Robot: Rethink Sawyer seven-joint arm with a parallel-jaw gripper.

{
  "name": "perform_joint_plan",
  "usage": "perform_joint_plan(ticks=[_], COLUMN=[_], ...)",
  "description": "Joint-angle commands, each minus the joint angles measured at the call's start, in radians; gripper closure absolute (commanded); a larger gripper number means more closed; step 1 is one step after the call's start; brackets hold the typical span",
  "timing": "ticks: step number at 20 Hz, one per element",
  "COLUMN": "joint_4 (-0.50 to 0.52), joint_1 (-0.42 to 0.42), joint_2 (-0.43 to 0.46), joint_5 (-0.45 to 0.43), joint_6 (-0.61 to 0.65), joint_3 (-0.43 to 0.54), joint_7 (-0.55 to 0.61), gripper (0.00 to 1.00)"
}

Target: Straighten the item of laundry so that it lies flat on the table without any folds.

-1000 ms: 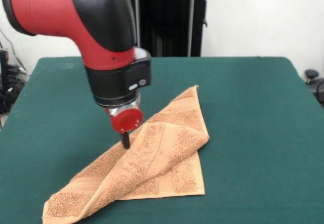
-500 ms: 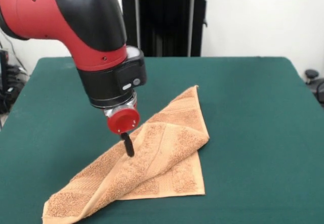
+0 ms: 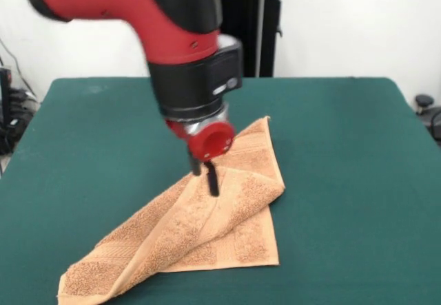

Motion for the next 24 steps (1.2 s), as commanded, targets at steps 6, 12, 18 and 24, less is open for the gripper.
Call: perform_joint_plan(ticks=[6, 12, 18, 24], joint_4=[0.157, 0.142, 0.123, 0.12], joint_1=[0.129, 0.127, 0.134, 0.135], joint_2=[0.024, 0.094, 0.136, 0.152], joint_5=[-0.064, -0.091, -0.111, -0.136], joint_6=[-0.024, -0.096, -0.13, -0.146], joint_3=[-0.067, -0.098, -0.134, -0.167], joint_7=[0.033, 0.021, 0.029, 0.029], gripper=[0.0, 0.0, 0.0, 0.0])
